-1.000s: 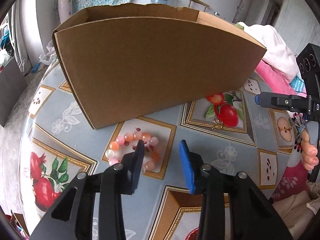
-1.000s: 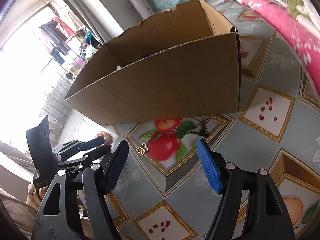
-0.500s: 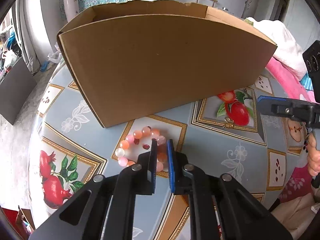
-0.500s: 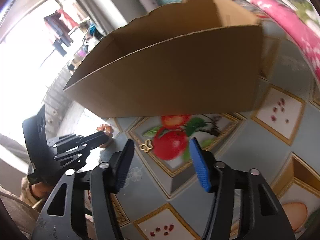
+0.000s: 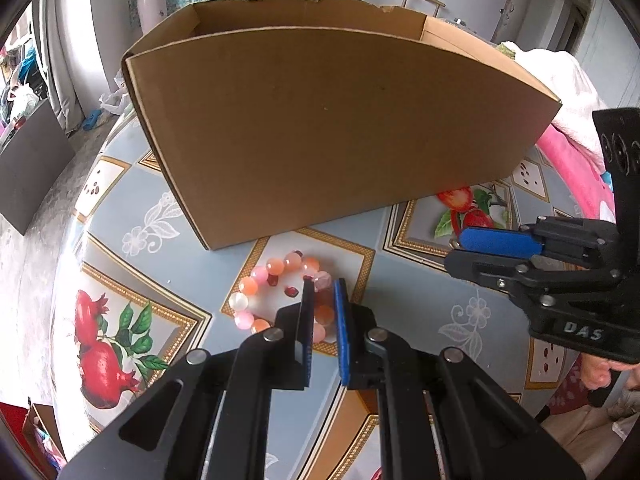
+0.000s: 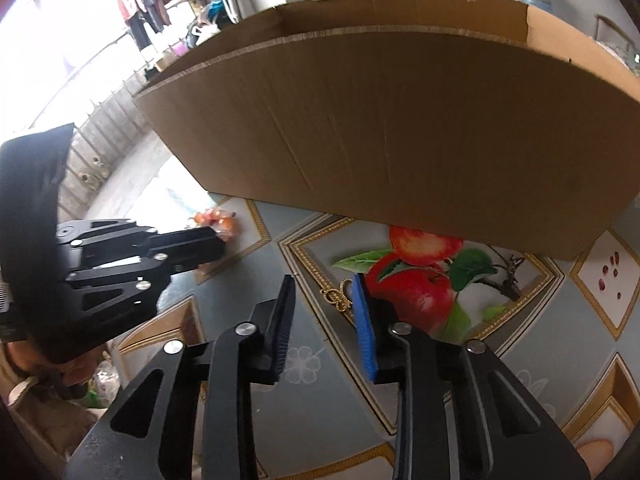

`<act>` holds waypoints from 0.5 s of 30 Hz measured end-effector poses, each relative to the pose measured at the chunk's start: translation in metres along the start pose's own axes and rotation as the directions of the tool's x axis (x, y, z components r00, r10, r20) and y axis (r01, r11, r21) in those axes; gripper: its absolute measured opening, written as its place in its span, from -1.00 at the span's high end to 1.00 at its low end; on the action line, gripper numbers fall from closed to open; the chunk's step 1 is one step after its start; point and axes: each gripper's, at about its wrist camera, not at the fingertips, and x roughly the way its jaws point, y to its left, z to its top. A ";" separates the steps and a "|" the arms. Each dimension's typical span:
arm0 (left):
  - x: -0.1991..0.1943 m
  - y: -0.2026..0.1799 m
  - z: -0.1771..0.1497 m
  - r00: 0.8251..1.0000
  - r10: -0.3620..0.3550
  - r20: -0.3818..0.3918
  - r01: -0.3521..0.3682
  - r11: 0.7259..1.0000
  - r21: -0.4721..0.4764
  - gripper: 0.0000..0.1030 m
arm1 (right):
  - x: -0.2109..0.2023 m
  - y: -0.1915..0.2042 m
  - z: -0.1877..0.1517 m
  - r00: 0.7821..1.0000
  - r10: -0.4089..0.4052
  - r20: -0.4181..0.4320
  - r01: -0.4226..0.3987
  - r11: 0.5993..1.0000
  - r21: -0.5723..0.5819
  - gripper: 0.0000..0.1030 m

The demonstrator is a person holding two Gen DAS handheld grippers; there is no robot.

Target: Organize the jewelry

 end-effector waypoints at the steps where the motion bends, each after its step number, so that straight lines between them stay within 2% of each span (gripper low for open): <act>1: 0.000 0.000 0.000 1.000 0.001 0.000 -0.001 1.000 0.000 0.82 | 0.000 0.002 0.000 1.000 -0.013 0.006 0.013 1.000 -0.007 0.55; 11: 0.000 0.001 -0.001 1.000 0.000 0.002 0.000 1.000 -0.005 0.82 | -0.002 0.018 -0.011 0.991 -0.120 0.050 0.124 0.989 -0.084 0.62; 15: -0.001 0.001 -0.001 1.000 -0.001 0.001 0.001 1.000 -0.006 0.82 | -0.003 0.027 -0.012 0.991 -0.121 0.060 0.125 0.990 -0.068 0.58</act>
